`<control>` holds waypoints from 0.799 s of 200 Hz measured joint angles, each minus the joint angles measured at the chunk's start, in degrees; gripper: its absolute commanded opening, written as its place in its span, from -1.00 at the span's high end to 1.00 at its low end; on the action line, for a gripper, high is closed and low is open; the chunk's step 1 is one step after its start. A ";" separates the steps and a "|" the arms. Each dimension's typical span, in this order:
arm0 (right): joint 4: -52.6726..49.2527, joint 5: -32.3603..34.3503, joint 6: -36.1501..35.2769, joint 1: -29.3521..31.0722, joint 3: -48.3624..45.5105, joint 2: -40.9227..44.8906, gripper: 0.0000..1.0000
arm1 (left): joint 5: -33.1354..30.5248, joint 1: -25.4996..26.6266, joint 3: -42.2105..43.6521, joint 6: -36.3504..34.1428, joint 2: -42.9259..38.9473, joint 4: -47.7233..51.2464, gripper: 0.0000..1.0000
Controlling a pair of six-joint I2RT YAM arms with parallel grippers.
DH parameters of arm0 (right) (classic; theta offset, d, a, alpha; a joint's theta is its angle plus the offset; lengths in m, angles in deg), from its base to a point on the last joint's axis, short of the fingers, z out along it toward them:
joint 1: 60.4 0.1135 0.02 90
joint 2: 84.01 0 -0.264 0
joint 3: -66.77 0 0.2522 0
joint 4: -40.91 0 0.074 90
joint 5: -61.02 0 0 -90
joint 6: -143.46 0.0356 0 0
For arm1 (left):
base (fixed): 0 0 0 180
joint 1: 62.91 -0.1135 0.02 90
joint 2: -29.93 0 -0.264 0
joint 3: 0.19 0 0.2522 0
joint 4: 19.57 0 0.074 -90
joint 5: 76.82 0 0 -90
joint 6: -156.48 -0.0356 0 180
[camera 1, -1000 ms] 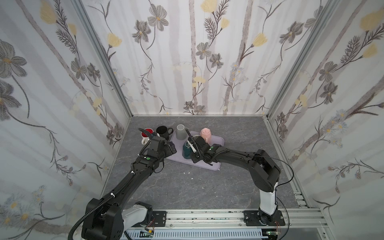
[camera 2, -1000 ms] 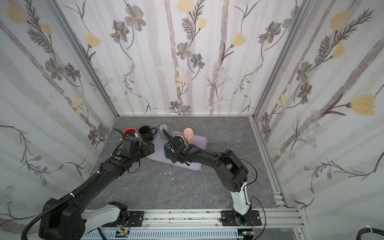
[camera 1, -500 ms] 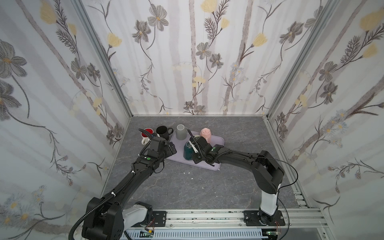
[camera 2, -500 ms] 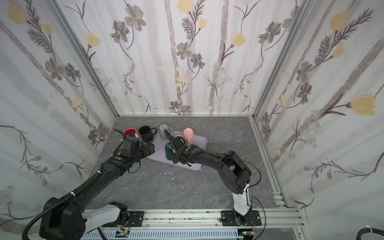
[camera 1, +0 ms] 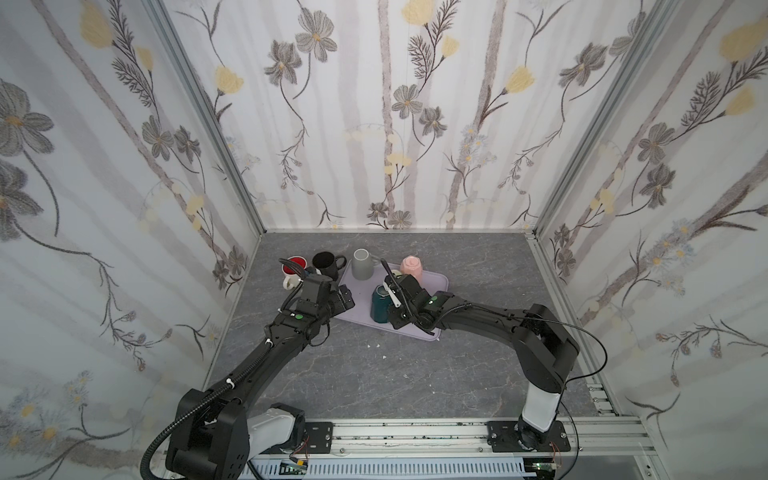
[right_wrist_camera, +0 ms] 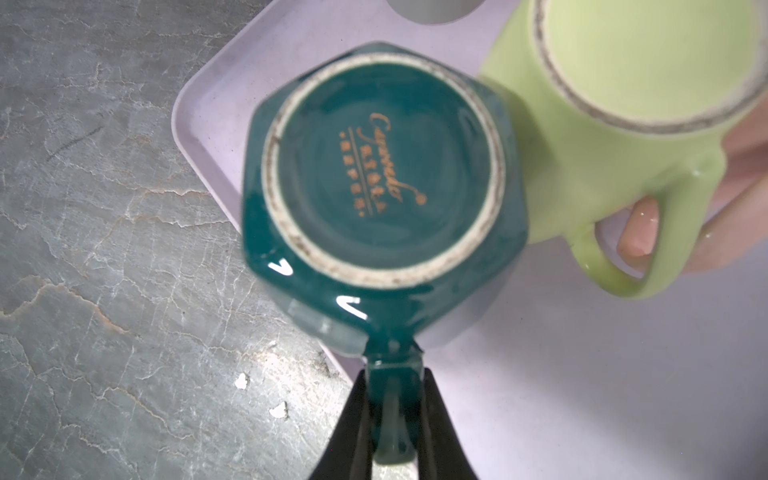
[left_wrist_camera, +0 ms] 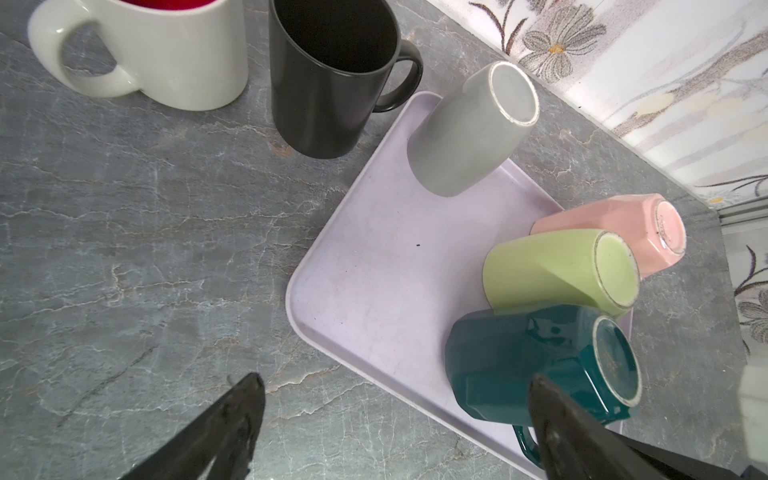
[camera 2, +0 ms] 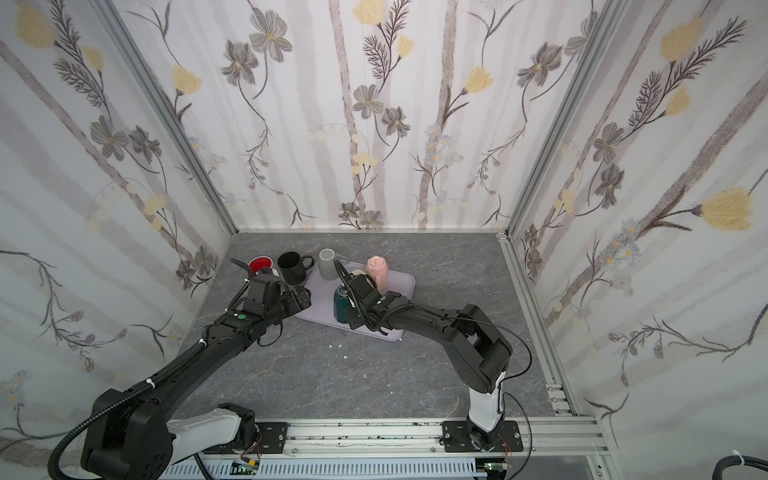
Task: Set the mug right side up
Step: 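Lift the dark green mug off the tray by its handle with the right gripper, then raise the dark green mug toward the left gripper while the left gripper approaches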
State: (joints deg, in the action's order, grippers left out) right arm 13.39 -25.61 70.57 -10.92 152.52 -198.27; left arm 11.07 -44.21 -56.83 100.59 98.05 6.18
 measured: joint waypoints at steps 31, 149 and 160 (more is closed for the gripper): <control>1.79 -0.07 1.03 -0.59 -2.45 2.36 0.88 | 0.24 0.00 0.04 0.22 0.17 -0.61 -1.00; 6.82 -2.03 3.78 -3.65 -12.07 12.28 0.89 | 2.38 0.02 0.00 1.92 1.64 -3.23 -1.00; 7.08 -1.38 4.17 -4.09 -12.98 12.96 0.89 | 3.10 0.02 -0.52 1.97 1.84 -2.99 -1.00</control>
State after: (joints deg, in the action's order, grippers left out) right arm 20.47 -26.98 74.74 -15.01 139.53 -185.31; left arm 14.18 -44.19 -57.35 102.55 99.88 3.18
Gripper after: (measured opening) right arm 0.166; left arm 0.997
